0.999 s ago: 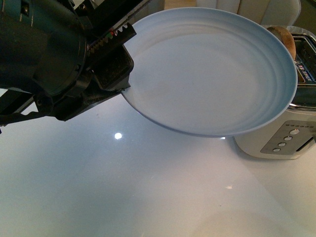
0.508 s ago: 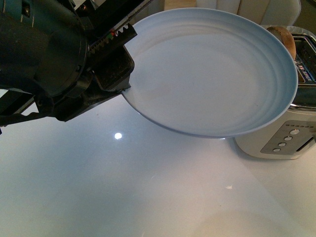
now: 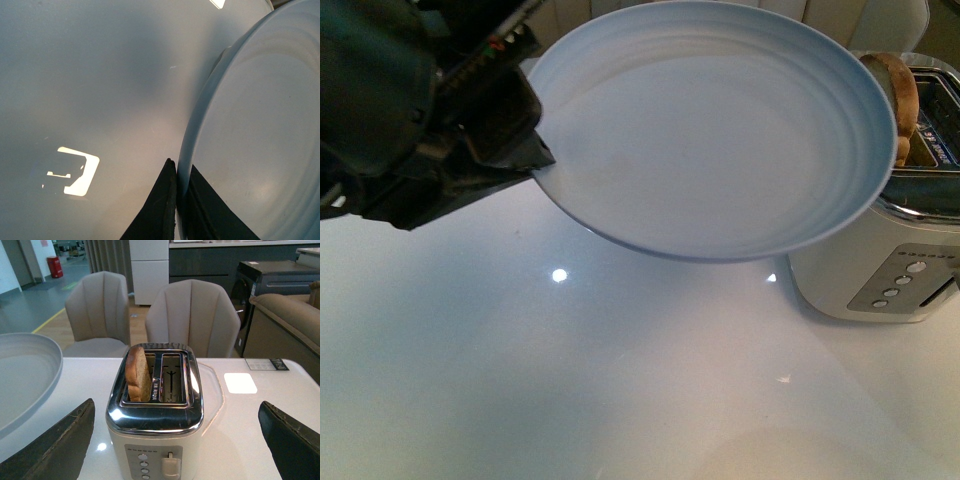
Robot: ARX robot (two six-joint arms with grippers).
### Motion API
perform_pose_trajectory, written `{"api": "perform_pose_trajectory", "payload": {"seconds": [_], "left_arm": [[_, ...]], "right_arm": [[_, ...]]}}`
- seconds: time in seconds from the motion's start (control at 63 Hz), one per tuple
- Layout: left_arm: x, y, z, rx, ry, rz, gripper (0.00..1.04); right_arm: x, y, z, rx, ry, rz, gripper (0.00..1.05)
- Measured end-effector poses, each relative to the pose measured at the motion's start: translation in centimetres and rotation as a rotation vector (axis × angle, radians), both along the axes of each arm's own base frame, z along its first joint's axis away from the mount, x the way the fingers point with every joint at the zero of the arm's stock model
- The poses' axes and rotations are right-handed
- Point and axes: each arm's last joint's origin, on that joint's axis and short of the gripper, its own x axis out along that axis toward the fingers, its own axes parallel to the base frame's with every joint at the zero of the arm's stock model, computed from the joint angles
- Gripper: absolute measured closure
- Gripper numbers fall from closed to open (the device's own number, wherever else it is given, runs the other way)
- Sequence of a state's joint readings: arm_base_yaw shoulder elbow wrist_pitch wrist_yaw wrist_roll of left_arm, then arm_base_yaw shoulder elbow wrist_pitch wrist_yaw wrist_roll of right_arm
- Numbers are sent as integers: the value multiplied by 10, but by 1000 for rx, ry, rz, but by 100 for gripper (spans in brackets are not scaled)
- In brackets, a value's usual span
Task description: Left arm holds plate, right arm toasts bread
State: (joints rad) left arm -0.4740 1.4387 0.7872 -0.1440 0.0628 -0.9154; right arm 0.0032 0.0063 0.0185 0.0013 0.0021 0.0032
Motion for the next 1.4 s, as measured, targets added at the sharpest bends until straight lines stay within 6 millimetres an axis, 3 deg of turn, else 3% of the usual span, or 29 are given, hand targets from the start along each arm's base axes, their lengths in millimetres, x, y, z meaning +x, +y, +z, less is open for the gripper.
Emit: {"api": "perform_pose_trajectory", "payload": {"seconds": [0.111, 0.333, 0.571, 0.761, 0.968, 1.079, 1.396], "left_arm": [[3, 23, 4, -1, -25, 12, 102], [9, 89, 2, 15, -60, 64, 102], [5, 158, -16, 94, -71, 124, 102], [5, 199, -40, 127, -95, 125, 102], [7, 231, -72, 145, -95, 117, 102], [7, 248, -99, 171, -69, 116, 102], [25, 267, -141, 192, -29, 88, 102]], "right_arm": [[0, 0, 0, 0, 0, 0, 9], [0, 0, 0, 0, 0, 0, 9], [0, 0, 0, 0, 0, 0, 9], [0, 0, 0, 0, 0, 0, 9], [0, 0, 0, 0, 0, 0, 9], [0, 0, 0, 0, 0, 0, 9], [0, 0, 0, 0, 0, 0, 9]]}}
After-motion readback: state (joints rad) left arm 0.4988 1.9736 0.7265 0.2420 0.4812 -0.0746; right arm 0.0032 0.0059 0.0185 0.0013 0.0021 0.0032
